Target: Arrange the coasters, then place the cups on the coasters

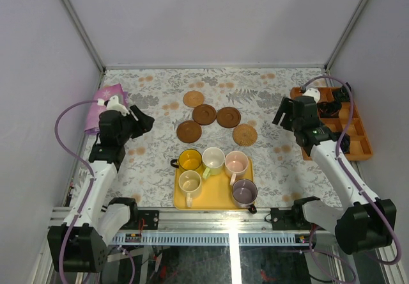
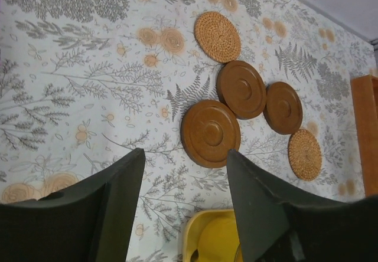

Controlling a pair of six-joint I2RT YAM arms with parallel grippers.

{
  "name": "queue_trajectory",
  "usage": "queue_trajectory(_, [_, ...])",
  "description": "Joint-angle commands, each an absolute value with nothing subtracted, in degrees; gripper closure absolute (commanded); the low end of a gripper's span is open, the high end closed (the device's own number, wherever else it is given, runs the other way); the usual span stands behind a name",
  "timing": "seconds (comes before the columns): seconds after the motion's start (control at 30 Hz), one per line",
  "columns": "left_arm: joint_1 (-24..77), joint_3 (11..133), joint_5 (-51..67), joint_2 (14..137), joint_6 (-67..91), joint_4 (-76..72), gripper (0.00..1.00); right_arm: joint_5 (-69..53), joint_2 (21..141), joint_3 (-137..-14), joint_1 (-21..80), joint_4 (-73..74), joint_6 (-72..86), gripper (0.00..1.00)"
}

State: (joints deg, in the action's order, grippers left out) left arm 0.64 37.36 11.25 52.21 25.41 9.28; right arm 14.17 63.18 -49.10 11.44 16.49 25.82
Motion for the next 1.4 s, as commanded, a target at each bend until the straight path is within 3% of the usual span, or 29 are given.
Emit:
queue_trajectory(0.0, [0.7,37.4,13.9,53.8,26.2,4.4,0.53,6.4,64.7,-51.1,11.3,11.7,25.3,0.32])
queue_trajectory(0.17, [2.8,36.5,16.8,58.4,27.2,1.5,0.92,0.3,69.2,-52.7,12.0,10.2,25.2,0.67])
queue_trajectory(0.37, [10.4,40.2,15.6,68.5,24.9,0.1,0.97,0.3,74.3,-54.8,17.3,8.0,23.9,0.98])
queue_trajectory(0.5, [17.2,45.5,13.7,76.9,23.7,0.1,0.94,-1.5,79.0,-57.0,19.4,7.0,23.3,1.00])
queue_trajectory(0.73, [21.1,52.3,16.5,89.7,24.9,-1.8,1.00,-5.1,87.3,-62.6,19.6,9.8,22.8,1.00])
queue_trajectory(1.37, [21.1,55.4,10.3,101.1,26.2,2.6,1.00,-10.3,97.9,-61.9,19.6,16.2,23.4,1.00])
